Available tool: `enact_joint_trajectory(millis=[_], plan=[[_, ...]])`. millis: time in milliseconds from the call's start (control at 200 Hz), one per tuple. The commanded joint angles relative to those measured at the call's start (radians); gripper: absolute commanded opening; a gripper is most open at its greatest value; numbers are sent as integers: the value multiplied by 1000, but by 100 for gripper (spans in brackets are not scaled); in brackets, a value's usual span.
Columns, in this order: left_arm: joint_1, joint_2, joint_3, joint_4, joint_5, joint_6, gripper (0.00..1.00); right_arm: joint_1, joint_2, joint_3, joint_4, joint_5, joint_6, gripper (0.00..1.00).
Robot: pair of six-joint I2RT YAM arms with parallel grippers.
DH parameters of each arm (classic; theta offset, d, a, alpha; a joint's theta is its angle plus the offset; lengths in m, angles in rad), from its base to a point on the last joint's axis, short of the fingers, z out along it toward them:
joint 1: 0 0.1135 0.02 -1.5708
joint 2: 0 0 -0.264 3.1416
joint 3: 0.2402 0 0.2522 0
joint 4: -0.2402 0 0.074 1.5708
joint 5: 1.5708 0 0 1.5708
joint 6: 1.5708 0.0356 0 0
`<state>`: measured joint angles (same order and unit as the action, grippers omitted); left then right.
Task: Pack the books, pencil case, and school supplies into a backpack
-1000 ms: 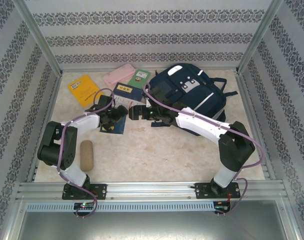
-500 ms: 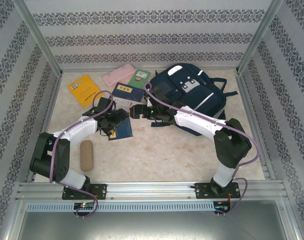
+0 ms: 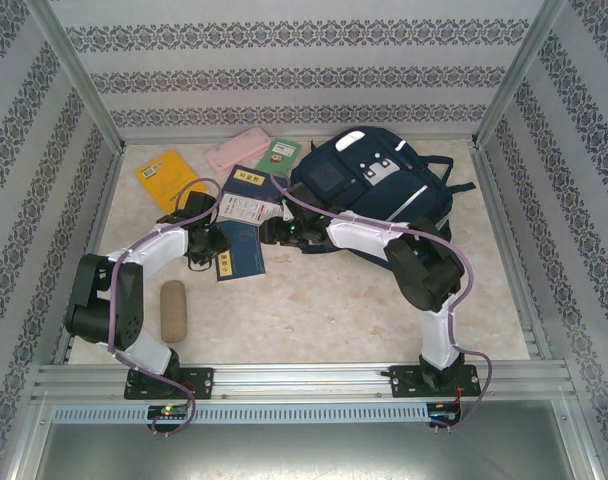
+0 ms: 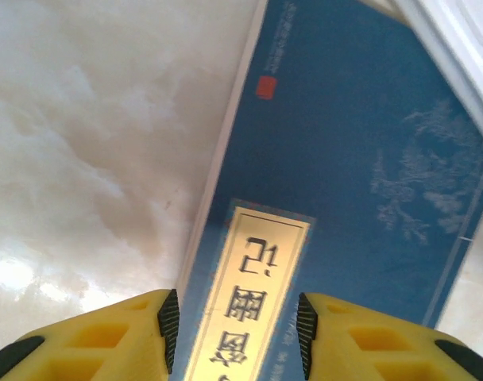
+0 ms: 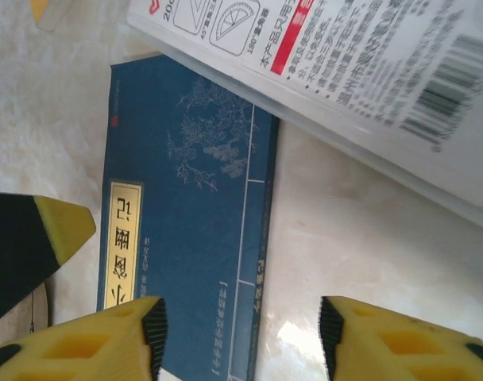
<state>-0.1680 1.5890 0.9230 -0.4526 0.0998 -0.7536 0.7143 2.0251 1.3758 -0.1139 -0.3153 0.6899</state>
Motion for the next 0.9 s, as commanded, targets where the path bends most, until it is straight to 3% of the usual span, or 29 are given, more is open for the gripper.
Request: enact_joint_trajectory(millis=[0, 420, 624, 894], plan=[[11, 31, -28, -15, -34, 55, 45, 18, 52, 73, 25, -26, -1, 51], [10, 108, -39, -36, -25, 43, 29, 22, 199, 151, -4, 2, -20, 48], [8, 74, -87, -38, 3, 19, 28, 43, 245, 174, 15, -95, 2, 48], [-9, 42, -143, -14, 37, -5, 27, 59, 220, 117, 191, -295, 119, 45]])
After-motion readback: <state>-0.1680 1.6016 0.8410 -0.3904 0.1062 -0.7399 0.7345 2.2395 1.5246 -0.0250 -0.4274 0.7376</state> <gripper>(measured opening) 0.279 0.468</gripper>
